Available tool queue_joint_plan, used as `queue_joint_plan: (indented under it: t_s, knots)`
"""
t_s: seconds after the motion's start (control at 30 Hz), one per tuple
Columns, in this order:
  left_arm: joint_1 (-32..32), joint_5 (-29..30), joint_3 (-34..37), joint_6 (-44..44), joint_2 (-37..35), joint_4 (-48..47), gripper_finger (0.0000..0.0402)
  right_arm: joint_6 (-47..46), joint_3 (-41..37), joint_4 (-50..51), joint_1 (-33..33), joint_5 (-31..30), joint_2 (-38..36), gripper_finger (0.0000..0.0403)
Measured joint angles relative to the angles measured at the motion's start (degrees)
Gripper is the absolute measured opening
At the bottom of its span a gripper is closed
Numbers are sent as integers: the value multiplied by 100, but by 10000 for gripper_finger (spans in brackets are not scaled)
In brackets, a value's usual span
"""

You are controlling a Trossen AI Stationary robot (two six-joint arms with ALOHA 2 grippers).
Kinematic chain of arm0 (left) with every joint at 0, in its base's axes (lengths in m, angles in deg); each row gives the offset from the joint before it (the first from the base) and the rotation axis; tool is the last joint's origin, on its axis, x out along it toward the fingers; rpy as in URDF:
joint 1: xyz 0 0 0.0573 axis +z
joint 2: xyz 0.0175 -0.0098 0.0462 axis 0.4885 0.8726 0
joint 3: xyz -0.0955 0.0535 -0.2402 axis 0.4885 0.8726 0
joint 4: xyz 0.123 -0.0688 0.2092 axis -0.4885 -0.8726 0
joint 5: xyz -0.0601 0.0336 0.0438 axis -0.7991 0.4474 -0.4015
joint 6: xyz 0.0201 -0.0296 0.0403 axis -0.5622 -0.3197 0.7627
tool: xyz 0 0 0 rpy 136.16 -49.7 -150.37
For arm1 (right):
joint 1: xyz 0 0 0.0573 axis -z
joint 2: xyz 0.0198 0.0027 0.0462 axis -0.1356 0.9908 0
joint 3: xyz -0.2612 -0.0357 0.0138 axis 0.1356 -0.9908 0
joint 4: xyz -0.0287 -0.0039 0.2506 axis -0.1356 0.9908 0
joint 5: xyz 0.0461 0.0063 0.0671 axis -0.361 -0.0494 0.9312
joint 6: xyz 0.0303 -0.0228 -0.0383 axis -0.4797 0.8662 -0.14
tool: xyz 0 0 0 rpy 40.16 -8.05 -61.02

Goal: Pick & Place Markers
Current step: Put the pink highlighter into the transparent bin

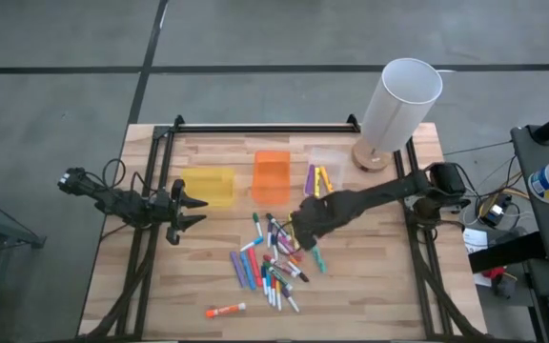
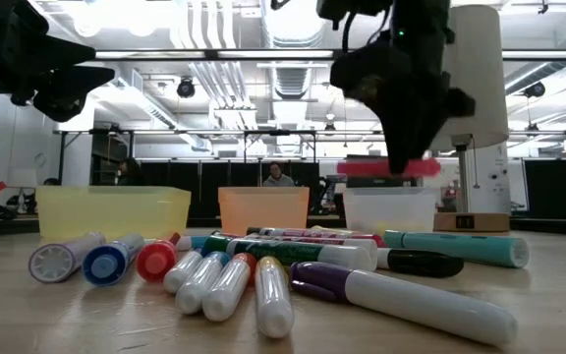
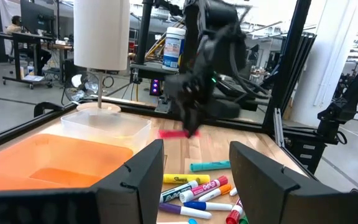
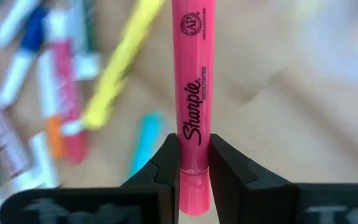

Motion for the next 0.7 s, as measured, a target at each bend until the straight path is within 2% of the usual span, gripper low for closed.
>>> queue_joint_plan:
  t_s: [0.13,0.27,0.6,0.7]
  knots:
    - [-1,0,-1,0,0,0,179,161,311,845,320,-508,-21,50]
    - [-2,2,0,0,0,2,179,430,345,1013,799,-745,-95,50]
    - [0,0,0,0,0,0,179,1182,231,755,2131,-805,-114,50]
    - [-1,1,-1,-1,0,2,179,1268,107,366,2429,-431,-114,56]
